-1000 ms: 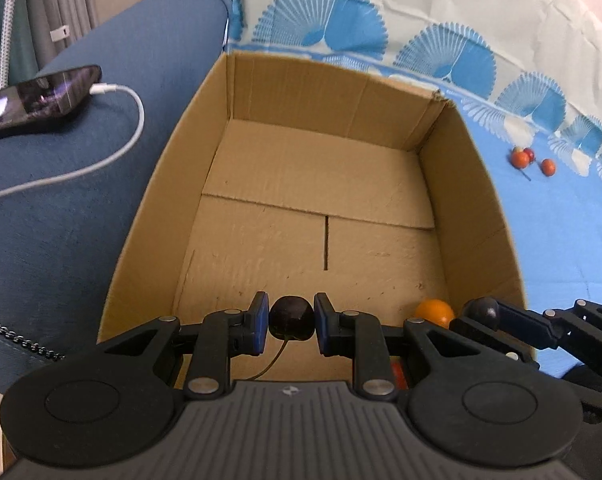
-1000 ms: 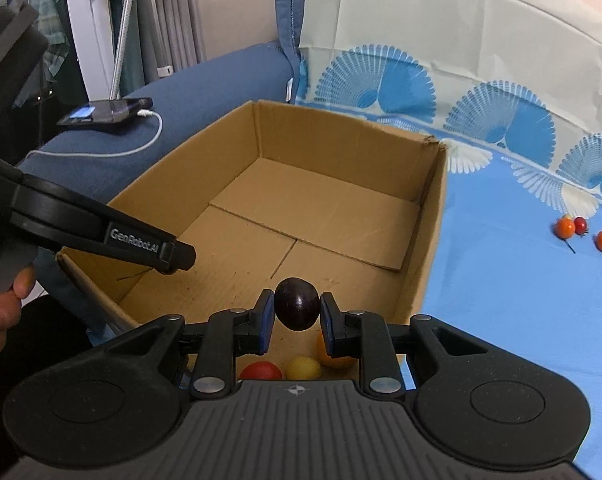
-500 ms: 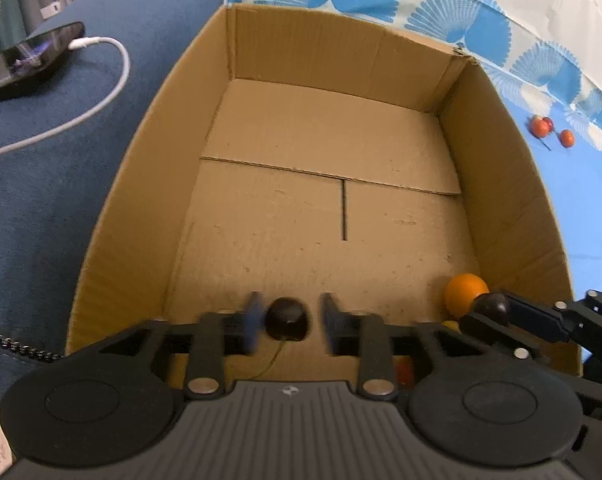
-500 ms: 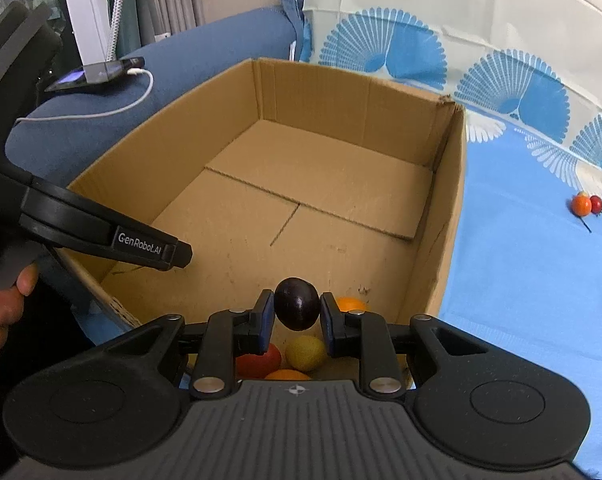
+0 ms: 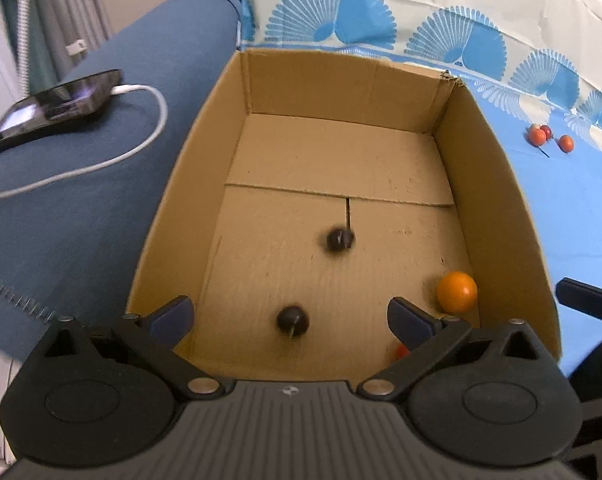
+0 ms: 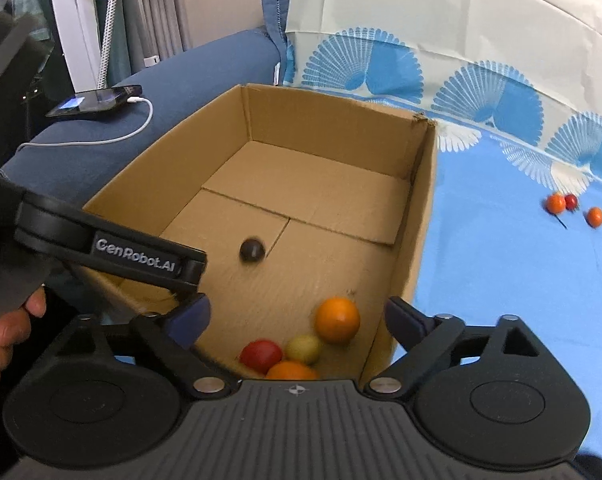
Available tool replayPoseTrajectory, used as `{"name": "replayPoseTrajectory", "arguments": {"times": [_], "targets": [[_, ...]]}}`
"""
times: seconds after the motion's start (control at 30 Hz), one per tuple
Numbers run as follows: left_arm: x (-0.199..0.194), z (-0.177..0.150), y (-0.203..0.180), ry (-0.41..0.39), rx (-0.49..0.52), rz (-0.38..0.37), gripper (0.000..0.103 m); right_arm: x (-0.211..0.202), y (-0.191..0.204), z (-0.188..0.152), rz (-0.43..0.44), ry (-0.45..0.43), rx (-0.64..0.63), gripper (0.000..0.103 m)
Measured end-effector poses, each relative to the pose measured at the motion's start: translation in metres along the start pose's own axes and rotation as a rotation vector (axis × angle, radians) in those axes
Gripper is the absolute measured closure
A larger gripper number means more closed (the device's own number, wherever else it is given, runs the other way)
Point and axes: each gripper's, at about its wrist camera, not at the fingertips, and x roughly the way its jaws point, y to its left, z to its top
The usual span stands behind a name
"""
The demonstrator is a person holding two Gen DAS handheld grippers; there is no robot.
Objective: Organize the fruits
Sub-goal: 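Open the left tool to drop its berry while the right tool drops its berry into the box, then raise both open tools away from the box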
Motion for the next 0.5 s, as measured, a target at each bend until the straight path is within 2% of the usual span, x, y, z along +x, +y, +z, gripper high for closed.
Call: {"name": "replayPoseTrajectory", "arguments": {"times": [0.23,0.5], "targets": [[-0.044,-0.038,0.008,-0.024,-0.053,0.024,0.000,-0.047,0.007,-0.018,-0.031,-0.033,0.001,0.001],[-0.094,-0.054,0.001,-0.128,-0.047,0.019,0.000,-0.097,0.015,-0.037,-0.070,-0.136,-0.047,0.001]]}}
